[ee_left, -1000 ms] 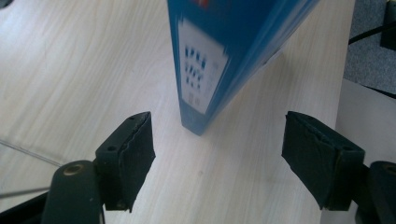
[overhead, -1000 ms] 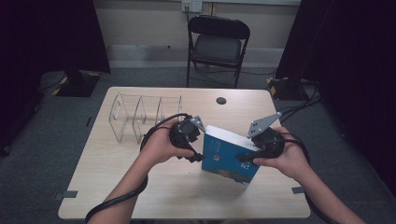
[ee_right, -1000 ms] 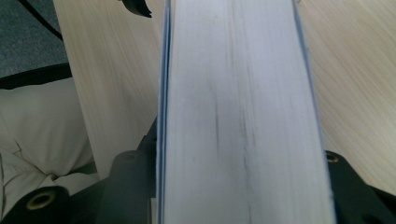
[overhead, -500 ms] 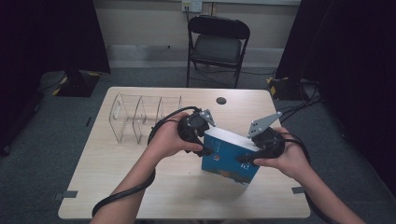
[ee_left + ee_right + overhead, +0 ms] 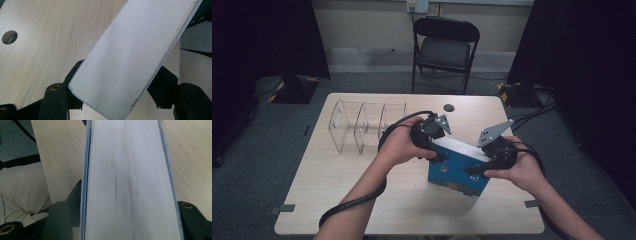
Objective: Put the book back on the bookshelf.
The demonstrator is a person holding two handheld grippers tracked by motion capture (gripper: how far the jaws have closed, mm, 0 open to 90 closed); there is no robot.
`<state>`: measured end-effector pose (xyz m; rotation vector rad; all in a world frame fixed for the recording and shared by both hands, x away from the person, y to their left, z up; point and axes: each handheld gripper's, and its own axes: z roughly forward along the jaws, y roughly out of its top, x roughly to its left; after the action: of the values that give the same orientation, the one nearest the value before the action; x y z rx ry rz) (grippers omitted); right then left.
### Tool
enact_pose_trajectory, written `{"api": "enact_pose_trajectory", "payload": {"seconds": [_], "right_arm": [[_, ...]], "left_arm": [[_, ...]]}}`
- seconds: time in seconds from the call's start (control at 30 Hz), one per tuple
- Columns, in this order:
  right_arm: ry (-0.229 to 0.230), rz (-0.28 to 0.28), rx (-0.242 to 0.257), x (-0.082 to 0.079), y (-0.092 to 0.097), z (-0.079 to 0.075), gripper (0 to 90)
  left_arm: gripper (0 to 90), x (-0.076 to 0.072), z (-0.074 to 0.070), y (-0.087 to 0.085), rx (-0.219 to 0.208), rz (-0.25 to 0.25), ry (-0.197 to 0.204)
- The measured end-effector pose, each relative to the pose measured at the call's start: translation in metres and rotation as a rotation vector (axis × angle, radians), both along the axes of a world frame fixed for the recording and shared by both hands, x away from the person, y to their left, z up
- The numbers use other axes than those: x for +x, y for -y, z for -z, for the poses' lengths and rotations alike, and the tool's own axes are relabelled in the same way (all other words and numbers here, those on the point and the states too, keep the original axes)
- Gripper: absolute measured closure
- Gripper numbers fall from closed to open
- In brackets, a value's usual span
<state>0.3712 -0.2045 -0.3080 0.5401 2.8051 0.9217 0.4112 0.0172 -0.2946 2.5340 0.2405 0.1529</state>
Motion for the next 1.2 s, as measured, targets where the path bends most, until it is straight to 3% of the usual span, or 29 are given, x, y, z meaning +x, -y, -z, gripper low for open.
{"api": "enact_pose_trajectory", "payload": {"seconds": [0.13, 0.27, 0.33, 0.5, 0.53, 0.57, 0.63, 0.7, 0.9, 1.1, 1.2], "right_arm": [[-0.001, 0.010, 0.010, 0.002, 0.003, 0.000, 38.7], [0.013, 0.023, 0.015, 0.007, 0.011, 0.001, 37.0], [-0.004, 0.027, 0.033, 0.010, 0.016, 0.002, 35.1], [-0.007, 0.018, 0.028, 0.011, 0.018, 0.002, 34.2], [-0.005, 0.017, 0.028, 0.011, 0.018, 0.002, 34.2], [-0.004, 0.015, 0.028, 0.011, 0.018, 0.002, 34.2], [0.005, 0.009, 0.033, 0.011, 0.017, 0.002, 34.3], [0.002, 0.008, 0.034, 0.010, 0.016, 0.002, 34.4], [0.004, 0.006, 0.037, 0.010, 0.020, 0.002, 32.4], [-0.030, 0.034, 0.104, 0.012, 0.031, 0.004, 28.1], [-0.033, 0.042, 0.066, 0.012, 0.037, 0.010, 25.7]], "left_arm": [[43.5, -0.004, -0.003, 0.001, 0.033, -0.003, -0.014], [50.2, -0.010, -0.006, 0.000, 0.032, 0.005, -0.039], [52.5, -0.012, -0.006, 0.000, 0.030, 0.009, -0.039], [53.5, -0.013, -0.007, 0.001, 0.039, 0.014, -0.039], [52.7, -0.013, -0.007, 0.002, 0.034, 0.016, -0.033], [50.7, -0.013, -0.005, 0.003, -0.009, 0.022, -0.035], [47.8, -0.012, -0.004, 0.006, -0.004, 0.017, -0.033], [49.1, -0.011, -0.005, 0.008, 0.028, 0.029, -0.023], [56.8, -0.015, -0.009, 0.008, 0.049, 0.056, -0.047], [59.9, -0.019, -0.007, 0.001, 0.027, 0.035, -0.076], [60.5, -0.020, -0.006, 0.000, 0.020, 0.012, -0.079]]}}
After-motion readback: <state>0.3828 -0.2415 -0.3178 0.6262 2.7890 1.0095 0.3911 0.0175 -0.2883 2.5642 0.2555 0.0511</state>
